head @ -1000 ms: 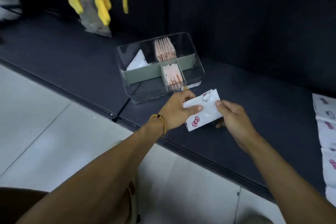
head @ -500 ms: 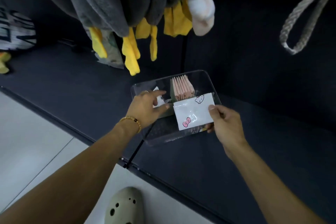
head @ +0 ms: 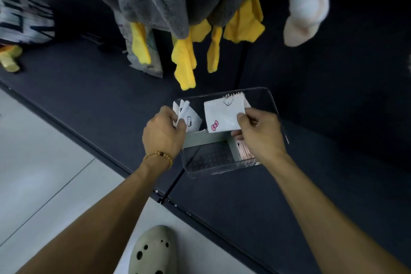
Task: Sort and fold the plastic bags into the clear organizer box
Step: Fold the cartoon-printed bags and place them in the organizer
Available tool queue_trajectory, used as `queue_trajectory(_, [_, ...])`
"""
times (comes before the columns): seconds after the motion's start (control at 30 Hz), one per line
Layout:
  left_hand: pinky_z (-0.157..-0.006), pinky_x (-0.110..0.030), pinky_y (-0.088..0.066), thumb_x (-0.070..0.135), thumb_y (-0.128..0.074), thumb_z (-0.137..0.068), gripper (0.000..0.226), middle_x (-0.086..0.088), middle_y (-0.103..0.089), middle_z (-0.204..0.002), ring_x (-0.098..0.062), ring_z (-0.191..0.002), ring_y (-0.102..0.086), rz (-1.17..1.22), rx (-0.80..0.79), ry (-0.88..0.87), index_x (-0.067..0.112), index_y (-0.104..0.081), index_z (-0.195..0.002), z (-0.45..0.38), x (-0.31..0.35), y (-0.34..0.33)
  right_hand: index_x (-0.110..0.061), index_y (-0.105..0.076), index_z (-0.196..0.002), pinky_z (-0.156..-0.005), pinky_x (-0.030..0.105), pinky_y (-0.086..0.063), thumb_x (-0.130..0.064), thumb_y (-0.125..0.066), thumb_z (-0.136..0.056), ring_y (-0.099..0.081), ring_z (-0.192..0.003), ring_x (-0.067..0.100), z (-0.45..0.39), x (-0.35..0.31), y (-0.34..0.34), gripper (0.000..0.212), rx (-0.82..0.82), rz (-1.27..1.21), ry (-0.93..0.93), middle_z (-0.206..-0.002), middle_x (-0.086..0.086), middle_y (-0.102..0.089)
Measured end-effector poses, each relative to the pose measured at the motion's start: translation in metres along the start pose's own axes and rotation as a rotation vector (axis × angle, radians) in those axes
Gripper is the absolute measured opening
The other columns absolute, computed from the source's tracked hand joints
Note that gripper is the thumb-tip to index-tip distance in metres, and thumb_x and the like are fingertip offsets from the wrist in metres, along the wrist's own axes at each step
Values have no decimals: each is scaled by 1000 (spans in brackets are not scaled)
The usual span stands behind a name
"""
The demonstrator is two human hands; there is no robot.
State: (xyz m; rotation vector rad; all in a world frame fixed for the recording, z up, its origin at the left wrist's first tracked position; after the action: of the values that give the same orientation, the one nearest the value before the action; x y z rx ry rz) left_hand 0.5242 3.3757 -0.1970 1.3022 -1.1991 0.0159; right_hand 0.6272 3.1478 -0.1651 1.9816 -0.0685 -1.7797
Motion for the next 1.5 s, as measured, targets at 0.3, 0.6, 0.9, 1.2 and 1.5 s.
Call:
queue_trajectory(0.3, [-84,-41,-50,26,-58,-86,21,0,-65,-92,-18,-82,-61,199,39,98,19,-63,-106,8,-15,-10,-7,-48,-57,-60,32,-50,-14,-50,-87,-60,-66,27,-39,-13,-52,31,-95,528,65,-62,9,-57])
queue_trajectory(0.6, [-80,-36,-51,31,-59,-87,25,3,-57,-91,-14,-79,-58,250,-19,-4,20,-62,-109,16,7,-28,-7,-57,-73,-64,30,-51,-20,-55,-90,-66,-74,23,-56,8,-76,21,-142,547,-15,-77,8,-66])
queue_trajectory(0.9, [-82,-24,-50,33,-56,-91,30,3,-59,-100,-9,-91,-59,356,-112,32,19,-62,-117,28,3,-29,-19,-71,-82,-63,31,-52,-44,-57,-90,-63,-72,12,-33,10,-100,29,-303,354,43,-74,-4,-68])
queue_trajectory(1.2, [-89,-41,-54,29,-52,-95,13,0,-65,-103,-17,-95,-64,733,-118,357,23,-60,-104,95,3,-10,-34,-66,-76,-75,14,-50,-24,-55,-90,-63,-82,-2,2,6,9,20,17,11,-46,-80,-19,-68])
queue_trajectory(1.5, [-94,-35,-48,26,-51,-96,17,6,-61,-109,-15,-104,-59,865,-507,333,19,-59,-109,236,113,-81,-36,-65,-85,-82,37,-56,-27,-53,-92,-67,-88,11,127,98,229,17,410,-11,-291,-94,-6,-70])
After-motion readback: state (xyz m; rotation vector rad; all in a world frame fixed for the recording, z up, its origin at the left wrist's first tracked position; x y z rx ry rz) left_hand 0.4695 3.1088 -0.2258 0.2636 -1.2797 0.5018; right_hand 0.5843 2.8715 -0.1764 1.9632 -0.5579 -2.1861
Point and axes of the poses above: each hand's wrist, its own z-axis away from the middle knuckle, its own y-axis out of the back of the hand, x = y × z, the point moved 10 cm from there along -z, towards the middle knuckle
